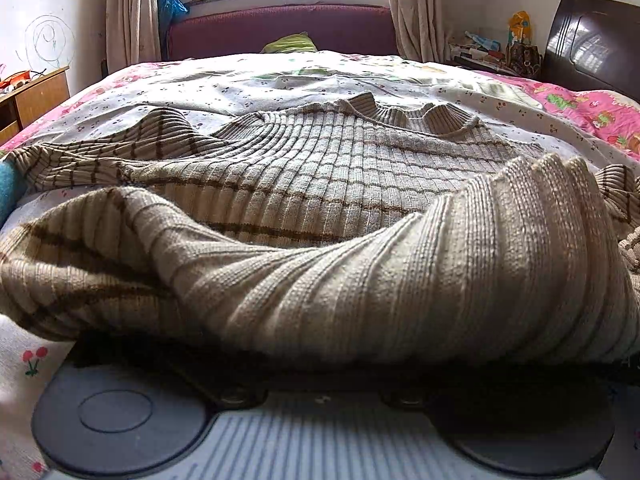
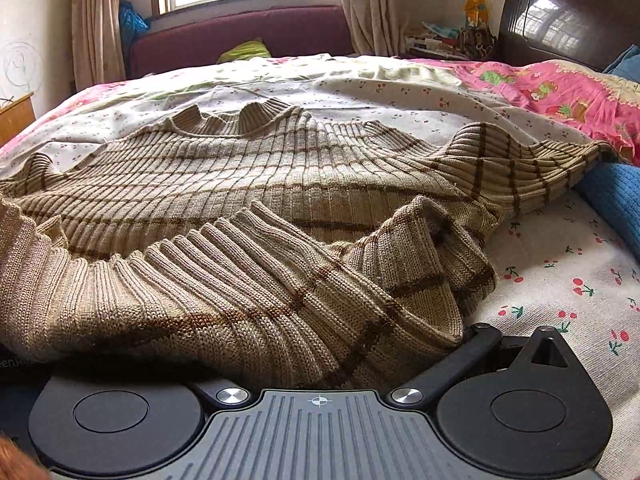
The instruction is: Fold small clothes
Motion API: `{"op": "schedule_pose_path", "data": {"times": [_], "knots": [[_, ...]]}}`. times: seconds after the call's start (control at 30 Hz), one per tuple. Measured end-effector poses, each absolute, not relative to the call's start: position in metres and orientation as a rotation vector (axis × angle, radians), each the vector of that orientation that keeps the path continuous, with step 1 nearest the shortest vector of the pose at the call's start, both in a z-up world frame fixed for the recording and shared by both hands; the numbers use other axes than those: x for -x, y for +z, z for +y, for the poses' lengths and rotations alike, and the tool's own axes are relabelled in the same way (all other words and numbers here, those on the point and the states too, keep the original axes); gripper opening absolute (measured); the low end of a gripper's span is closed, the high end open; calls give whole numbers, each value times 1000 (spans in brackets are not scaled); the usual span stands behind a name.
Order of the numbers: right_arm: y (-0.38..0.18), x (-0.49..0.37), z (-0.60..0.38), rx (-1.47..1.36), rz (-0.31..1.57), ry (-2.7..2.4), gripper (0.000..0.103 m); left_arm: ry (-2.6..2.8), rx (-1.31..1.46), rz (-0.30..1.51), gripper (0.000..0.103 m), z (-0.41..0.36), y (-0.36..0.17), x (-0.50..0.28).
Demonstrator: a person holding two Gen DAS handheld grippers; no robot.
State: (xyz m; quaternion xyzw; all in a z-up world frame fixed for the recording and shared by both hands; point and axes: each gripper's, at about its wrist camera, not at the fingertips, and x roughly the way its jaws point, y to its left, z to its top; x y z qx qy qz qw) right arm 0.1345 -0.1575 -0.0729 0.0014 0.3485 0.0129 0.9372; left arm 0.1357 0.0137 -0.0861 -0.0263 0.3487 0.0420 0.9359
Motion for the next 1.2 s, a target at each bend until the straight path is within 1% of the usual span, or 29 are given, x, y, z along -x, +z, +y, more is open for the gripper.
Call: {"op": "schedule_pose_path", "data": {"times": [0.43, 0.53, 0.63, 0.67, 0.77, 0.87, 0.93, 1.07, 1.13, 1.17, 1.2], "knots": [[-71, -134, -159, -23, 716, 34, 103, 89, 53, 710, 103, 11, -87, -136], [-66, -135, -168, -45, 750, 87, 103, 92, 43, 703, 103, 10, -87, -135], [-52, -129, -180, -87, 794, 152, 103, 80, 55, 702, 103, 12, -88, -137], [-45, -124, -185, -100, 804, 177, 101, 78, 56, 699, 103, 12, -89, -138], [-20, -99, -202, -114, 773, 232, 101, 72, 68, 697, 103, 14, -88, -138], [5, -83, -216, -105, 714, 273, 101, 48, 96, 760, 103, 19, -81, -141], [15, -88, -220, -101, 700, 301, 101, 26, 76, 826, 103, 17, -73, -141], [16, -120, -216, -62, 713, 340, 93, -57, 89, 911, 103, 21, -48, -125], [10, -136, -210, -46, 737, 364, 87, -79, 99, 880, 103, 27, -29, -105], [7, -143, -207, -42, 753, 378, 80, -86, 91, 853, 103, 29, -20, -93], [4, -150, -202, -33, 767, 393, 75, -90, 79, 825, 103, 32, -11, -82]]}}
